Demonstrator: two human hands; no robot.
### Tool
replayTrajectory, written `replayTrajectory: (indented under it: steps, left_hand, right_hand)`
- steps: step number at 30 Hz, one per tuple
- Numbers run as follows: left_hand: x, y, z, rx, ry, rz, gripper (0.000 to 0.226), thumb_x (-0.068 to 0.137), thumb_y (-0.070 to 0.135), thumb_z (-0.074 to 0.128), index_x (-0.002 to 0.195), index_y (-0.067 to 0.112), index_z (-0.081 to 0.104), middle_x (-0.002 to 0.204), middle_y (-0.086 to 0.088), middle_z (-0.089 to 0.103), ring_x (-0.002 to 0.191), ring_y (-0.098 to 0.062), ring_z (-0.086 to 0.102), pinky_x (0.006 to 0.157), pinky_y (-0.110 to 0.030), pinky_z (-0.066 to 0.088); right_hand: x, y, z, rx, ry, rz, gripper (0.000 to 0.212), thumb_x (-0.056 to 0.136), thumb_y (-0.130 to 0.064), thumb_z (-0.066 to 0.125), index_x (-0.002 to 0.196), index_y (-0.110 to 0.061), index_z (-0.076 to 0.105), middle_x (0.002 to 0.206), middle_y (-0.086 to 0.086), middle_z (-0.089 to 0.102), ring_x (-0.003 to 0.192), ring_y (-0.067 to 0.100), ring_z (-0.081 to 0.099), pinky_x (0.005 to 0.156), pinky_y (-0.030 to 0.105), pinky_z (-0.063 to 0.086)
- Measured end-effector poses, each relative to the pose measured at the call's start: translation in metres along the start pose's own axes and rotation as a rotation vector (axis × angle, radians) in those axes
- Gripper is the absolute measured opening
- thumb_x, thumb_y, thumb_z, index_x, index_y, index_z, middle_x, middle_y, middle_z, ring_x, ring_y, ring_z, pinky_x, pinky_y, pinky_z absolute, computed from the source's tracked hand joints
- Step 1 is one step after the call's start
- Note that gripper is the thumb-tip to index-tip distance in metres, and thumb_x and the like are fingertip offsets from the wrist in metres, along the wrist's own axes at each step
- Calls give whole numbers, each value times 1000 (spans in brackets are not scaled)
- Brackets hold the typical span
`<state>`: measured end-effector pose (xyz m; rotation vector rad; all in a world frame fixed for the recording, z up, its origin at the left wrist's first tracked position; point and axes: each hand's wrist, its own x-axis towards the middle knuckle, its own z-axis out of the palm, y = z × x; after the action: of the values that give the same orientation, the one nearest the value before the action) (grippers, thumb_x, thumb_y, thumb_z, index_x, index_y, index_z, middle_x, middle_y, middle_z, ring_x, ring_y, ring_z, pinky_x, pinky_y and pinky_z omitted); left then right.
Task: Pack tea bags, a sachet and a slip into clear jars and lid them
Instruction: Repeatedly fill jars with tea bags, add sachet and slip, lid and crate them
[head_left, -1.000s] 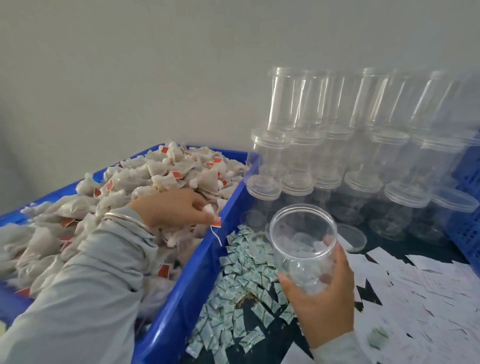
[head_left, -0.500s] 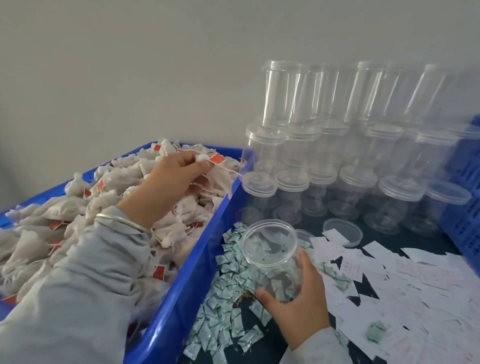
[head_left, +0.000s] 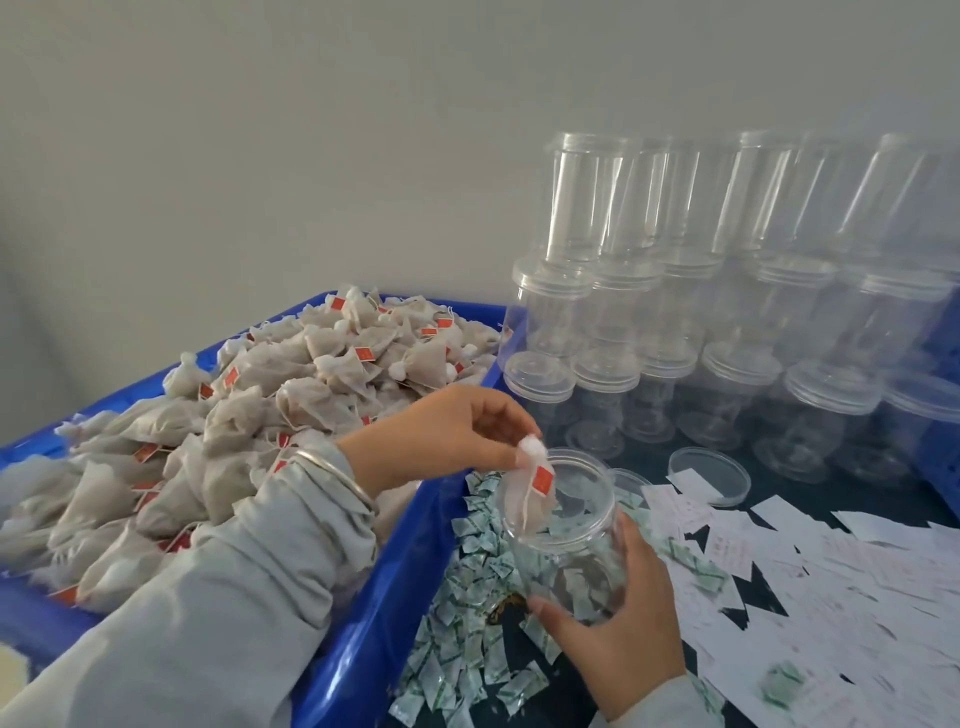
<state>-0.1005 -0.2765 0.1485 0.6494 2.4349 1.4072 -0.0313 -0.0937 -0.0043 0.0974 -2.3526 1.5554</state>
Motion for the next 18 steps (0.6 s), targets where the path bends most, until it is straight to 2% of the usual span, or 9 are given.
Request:
replayTrajectory:
  steps: [2, 4, 6, 8, 10, 12, 13, 15, 18]
  left_hand:
    - [0, 1, -10, 4, 157, 7, 22, 81, 5, 70, 87, 26, 67, 83, 7, 73, 76, -5, 66, 67, -16, 54]
    - [2, -2, -22, 44, 500, 13, 23, 83, 8, 68, 84, 30, 65, 81, 7, 71, 75, -5, 65, 68, -21, 55]
    - [0, -6, -41, 154, 916, 33, 18, 83, 13, 62, 85, 30, 62, 79, 13, 64, 74, -2, 60, 66, -20, 49]
    - [-5, -16, -62, 337, 1143, -15, 15, 81, 18, 59, 93, 26, 62, 87, 14, 62, 83, -6, 58, 72, -23, 41]
    - [-10, -32, -76, 544, 1106, -233, 28, 81, 26, 59, 109, 21, 61, 107, 0, 61, 104, -23, 55, 78, -30, 34]
    - [-11, -44, -80, 689, 901, -496, 39, 83, 31, 58, 118, 15, 57, 115, -10, 58, 102, -30, 51, 75, -31, 32]
    - [-10, -48, -80, 713, 818, -555, 33, 85, 28, 56, 113, 11, 57, 110, -11, 58, 91, -27, 50, 71, -30, 33]
    - [-8, -50, -82, 747, 769, -571, 10, 88, 18, 51, 91, 8, 55, 99, -12, 60, 74, -21, 45, 62, -28, 32]
    - [-10, -49, -89, 777, 840, -561, 15, 90, 15, 48, 77, 9, 53, 91, -13, 62, 74, -25, 47, 64, -32, 35]
  right_hand:
    - [-1, -2, -2, 16, 23, 0, 109, 48, -31, 92, 128, -54, 22, 117, -34, 34, 124, 12, 39, 105, 41, 37]
    - [-2, -2, -3, -2, 9, -9, 109, 48, -34, 92, 133, -50, 25, 120, -28, 39, 124, 14, 39, 105, 45, 38]
    - [-3, -4, -5, -9, -1, -9, 110, 49, -35, 91, 137, -47, 25, 125, -18, 42, 124, 14, 38, 106, 46, 37]
    - [-3, -6, -6, -7, 14, -6, 110, 50, -34, 91, 133, -49, 21, 119, -20, 40, 120, 10, 37, 106, 43, 35]
    - [-3, -7, -5, -25, 17, -10, 111, 51, -33, 91, 133, -48, 19, 117, -21, 38, 116, 6, 35, 107, 41, 33]
    - [-3, -8, -5, -33, 16, -14, 111, 51, -32, 91, 138, -43, 23, 118, -18, 40, 114, 6, 34, 106, 41, 33]
    - [-3, -7, -5, -35, 18, -14, 111, 51, -31, 92, 140, -39, 26, 118, -17, 41, 115, 6, 34, 106, 41, 33]
    - [-2, -6, -5, -36, 11, -7, 111, 51, -32, 91, 142, -36, 27, 120, -16, 41, 117, 8, 35, 107, 42, 33]
    - [-2, -5, -5, -28, -3, 11, 113, 51, -34, 91, 143, -37, 25, 123, -16, 40, 124, 12, 36, 108, 45, 33]
